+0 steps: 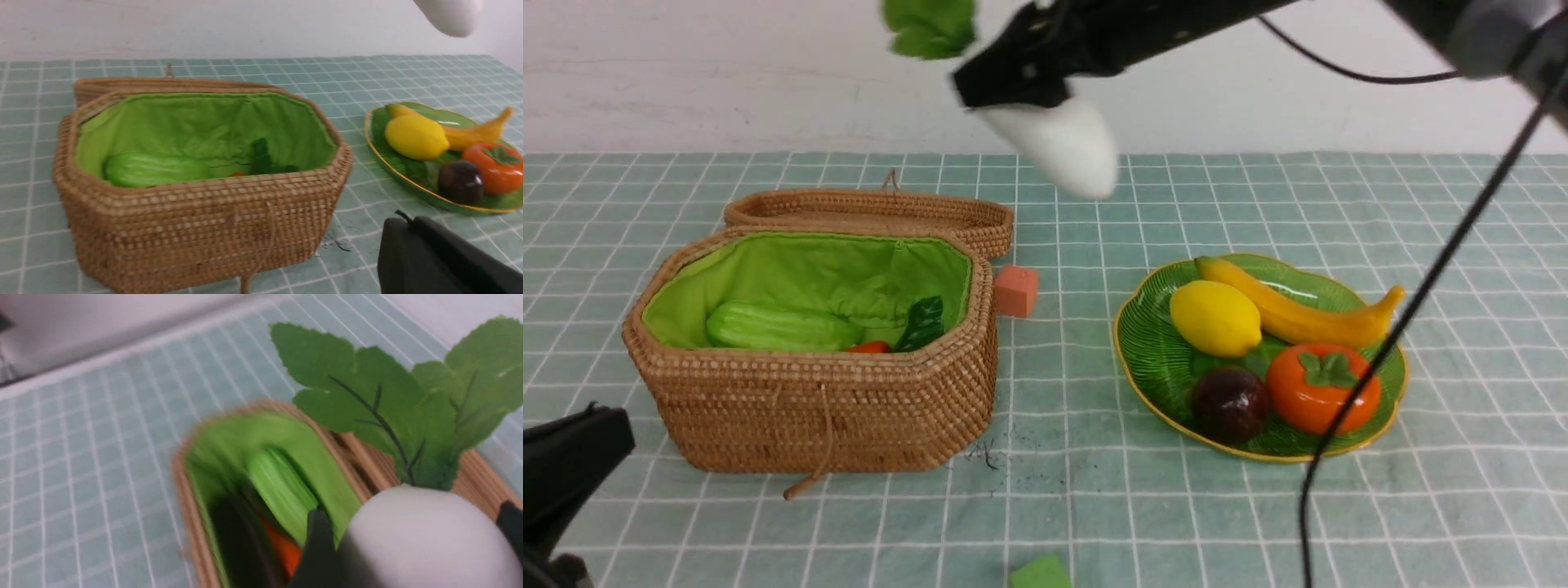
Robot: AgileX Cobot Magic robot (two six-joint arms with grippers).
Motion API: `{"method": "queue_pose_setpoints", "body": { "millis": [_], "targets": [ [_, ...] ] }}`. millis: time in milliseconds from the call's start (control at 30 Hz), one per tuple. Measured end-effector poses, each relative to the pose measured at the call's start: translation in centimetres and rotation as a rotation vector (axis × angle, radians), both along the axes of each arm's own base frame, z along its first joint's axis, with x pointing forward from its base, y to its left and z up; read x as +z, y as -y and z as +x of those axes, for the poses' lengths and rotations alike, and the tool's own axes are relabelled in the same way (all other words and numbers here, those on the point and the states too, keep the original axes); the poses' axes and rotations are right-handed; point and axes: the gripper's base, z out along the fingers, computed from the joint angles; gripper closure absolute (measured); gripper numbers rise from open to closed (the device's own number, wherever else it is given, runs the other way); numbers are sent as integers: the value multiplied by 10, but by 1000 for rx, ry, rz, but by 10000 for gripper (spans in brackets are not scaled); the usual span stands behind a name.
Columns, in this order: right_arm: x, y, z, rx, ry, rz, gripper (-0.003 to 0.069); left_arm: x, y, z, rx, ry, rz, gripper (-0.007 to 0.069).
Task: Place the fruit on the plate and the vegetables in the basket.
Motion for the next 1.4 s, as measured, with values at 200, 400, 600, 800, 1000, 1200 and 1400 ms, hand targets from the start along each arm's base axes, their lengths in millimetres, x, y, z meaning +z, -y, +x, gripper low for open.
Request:
{"method": "queue_pose_setpoints", "body": {
  "millis": [200,400,600,800,1000,1200,1400],
  "targets": [
    [-39,-77,-11,7,97,46,153,-1,-4,1,48,-21,-13,637],
    [-87,-105,-1,-27,131,15,153,-2,-4,1,49,-28,-15,637],
    [-99,-106,2,-32,123,-24,23,-1,-4,1,46,-26,-37,637],
    [-44,-73,-22,-20,26,-137,18,3,-3,1,40,1,-77,637],
    [16,-10,-57,-164,-187,-299,218,13,-6,-12,31,81,-136,637],
    [48,40,-76,-347,-253,-348,582,22,-19,-50,17,224,-202,637],
    [49,86,-123,-531,-367,-379,675,17,-26,-79,-14,272,-203,637]
  ]
}}
